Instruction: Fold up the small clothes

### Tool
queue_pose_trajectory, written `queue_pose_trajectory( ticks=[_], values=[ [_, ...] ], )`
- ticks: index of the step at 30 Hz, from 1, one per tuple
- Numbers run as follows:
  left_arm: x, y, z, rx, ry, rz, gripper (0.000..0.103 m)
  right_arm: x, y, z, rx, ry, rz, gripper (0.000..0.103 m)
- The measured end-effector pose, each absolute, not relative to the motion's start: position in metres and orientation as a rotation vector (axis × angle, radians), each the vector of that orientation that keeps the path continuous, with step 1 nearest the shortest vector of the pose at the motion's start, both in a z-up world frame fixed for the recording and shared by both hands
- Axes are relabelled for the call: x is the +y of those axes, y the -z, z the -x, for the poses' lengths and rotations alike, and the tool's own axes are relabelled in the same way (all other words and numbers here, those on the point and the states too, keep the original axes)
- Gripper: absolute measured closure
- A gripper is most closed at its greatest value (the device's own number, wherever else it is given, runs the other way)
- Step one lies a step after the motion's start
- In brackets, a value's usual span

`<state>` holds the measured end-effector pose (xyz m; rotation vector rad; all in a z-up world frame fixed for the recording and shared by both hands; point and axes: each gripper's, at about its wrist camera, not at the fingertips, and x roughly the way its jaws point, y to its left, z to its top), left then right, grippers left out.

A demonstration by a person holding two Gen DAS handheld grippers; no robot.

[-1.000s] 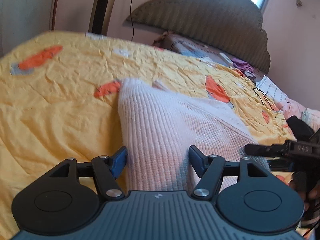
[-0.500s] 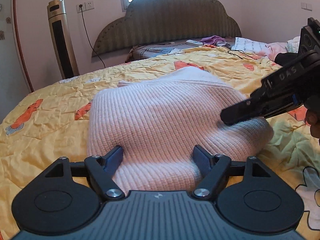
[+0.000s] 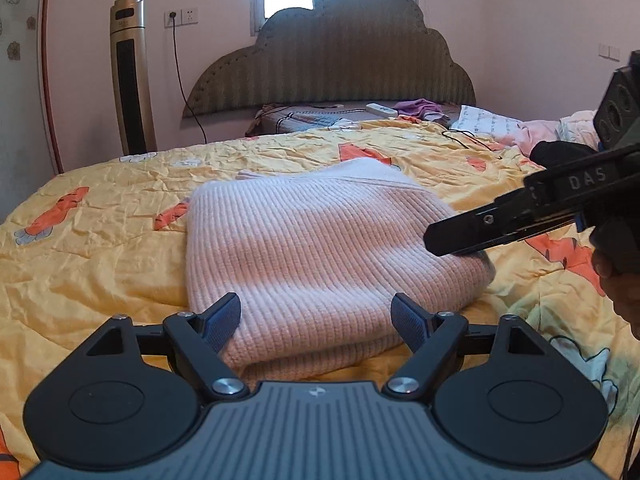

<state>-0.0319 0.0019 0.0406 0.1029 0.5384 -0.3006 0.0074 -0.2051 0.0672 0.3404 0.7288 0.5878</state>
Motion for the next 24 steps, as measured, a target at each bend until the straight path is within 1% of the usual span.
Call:
queue_pose_trajectory(
  ticks=[3,5,6,9,12,13,14,15,19,24],
  values=[
    [0.002,-0.027,0.021,0.594,0.301,-0.07,0.021,-0.213,-0.05,-0.017,0.772,-0.58,-0.427,0.04],
    [0.003,-0.019,0.016,0.585,0.291,-0.083,0.019,-0.217,-0.041,-0.023,0.787,-0.593,-0.494,0.047],
    [0.003,-0.019,0.017,0.582,0.289,-0.087,0.019,-0.217,-0.04,-0.023,0.789,-0.591,-0.497,0.048],
    [0.006,-0.036,0.025,0.582,0.271,-0.044,0.021,-0.213,-0.049,-0.017,0.785,-0.575,-0.469,0.047],
    [0.019,-0.053,0.043,0.55,0.209,0.019,0.019,-0.215,-0.07,0.002,0.739,-0.542,-0.443,0.039],
    [0.024,-0.054,0.048,0.551,0.168,0.051,0.018,-0.216,-0.077,0.011,0.717,-0.537,-0.415,0.032],
    [0.027,-0.053,0.051,0.56,0.138,0.081,0.016,-0.217,-0.081,0.02,0.697,-0.521,-0.383,0.023],
    [0.03,-0.05,0.053,0.578,0.114,0.111,0.016,-0.217,-0.084,0.029,0.681,-0.485,-0.352,0.019],
    [0.022,-0.028,0.05,0.639,0.063,0.1,0.016,-0.206,-0.068,0.045,0.716,-0.381,-0.261,0.018],
    [0.011,-0.011,0.042,0.675,0.022,0.064,0.016,-0.186,-0.025,0.036,0.826,-0.212,-0.136,0.016]
  ],
)
